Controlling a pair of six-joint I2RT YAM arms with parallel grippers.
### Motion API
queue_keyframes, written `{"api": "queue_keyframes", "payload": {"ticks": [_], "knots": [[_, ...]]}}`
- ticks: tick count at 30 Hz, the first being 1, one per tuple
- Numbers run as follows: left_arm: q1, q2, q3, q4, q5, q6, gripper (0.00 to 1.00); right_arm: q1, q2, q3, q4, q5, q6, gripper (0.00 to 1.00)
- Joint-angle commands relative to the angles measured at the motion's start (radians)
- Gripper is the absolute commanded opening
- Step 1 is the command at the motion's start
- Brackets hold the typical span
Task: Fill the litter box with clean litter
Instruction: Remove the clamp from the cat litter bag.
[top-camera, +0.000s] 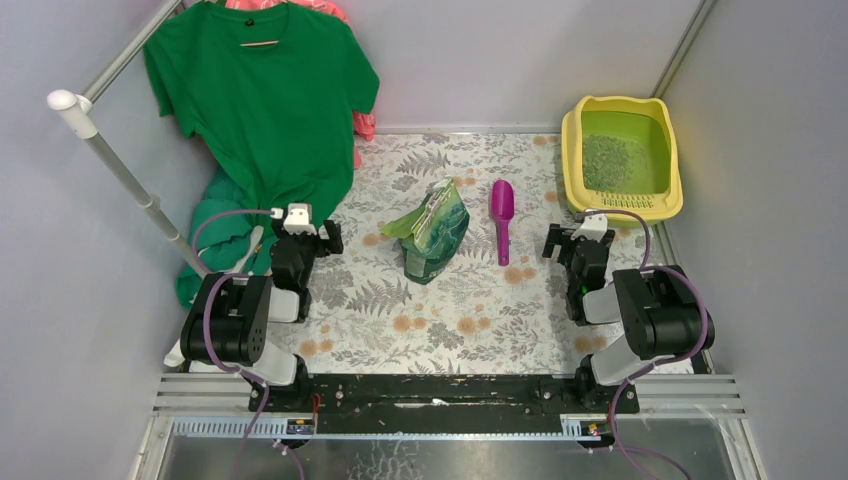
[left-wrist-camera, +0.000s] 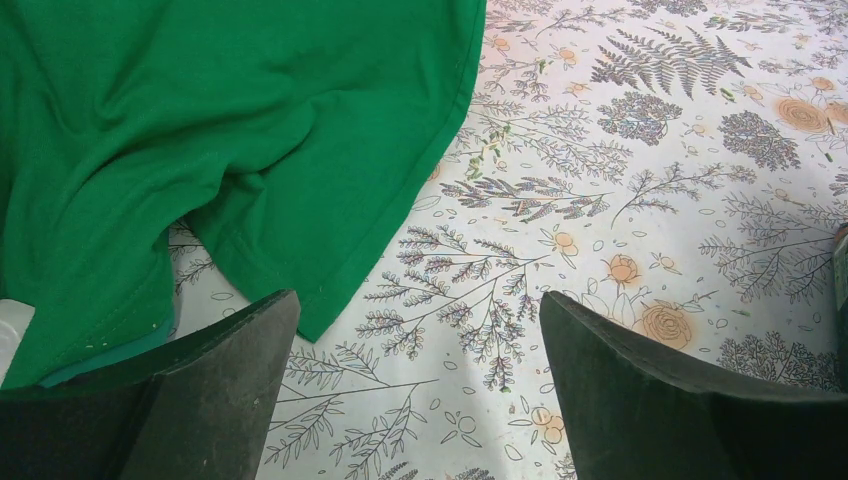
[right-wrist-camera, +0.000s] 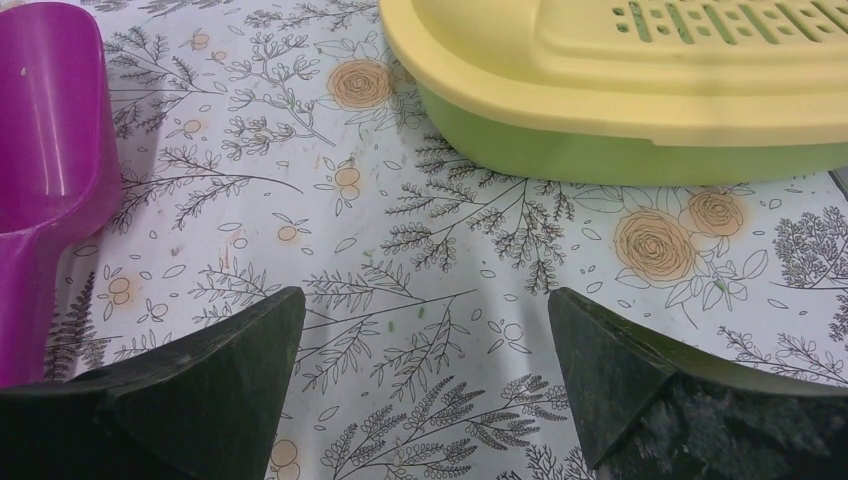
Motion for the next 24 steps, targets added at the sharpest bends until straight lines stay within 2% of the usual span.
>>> {"api": "queue_keyframes", "payload": {"ticks": [1,16,18,21,22,23,24], "knots": [[0.001,0.008,0.01,0.024,0.005,0.023,0.99,-0.007,-0.013,0.025,0.025,-0.027,0.005,1.0],[0.0,-0.01,0.002,0.036,0.014,0.021,0.99,-0.009,-0.012,0.022,0.031,-0.027,0.005,1.0],[-0.002,-0.12,-0.008,-0.029,0.023,0.03,0.99,-0.009,-0.014,0.026,0.018,-0.028,0.006,1.0],[-0.025,-0.345,0.035,-0.299,0.013,0.0,0.99,-0.005,-0.038,-0.017,0.09,-0.035,-0.014,1.0],[-0.039,-0.405,0.058,-0.368,0.019,-0.022,0.99,0.004,-0.111,-0.027,0.059,-0.036,-0.02,1.0],[-0.056,-0.453,0.084,-0.431,0.026,-0.05,0.99,0.012,-0.259,-0.01,-0.074,-0.046,-0.019,1.0],[-0.077,-0.499,0.108,-0.484,0.031,-0.078,0.99,0.014,-0.366,0.045,-0.324,-0.052,0.031,1.0]]}}
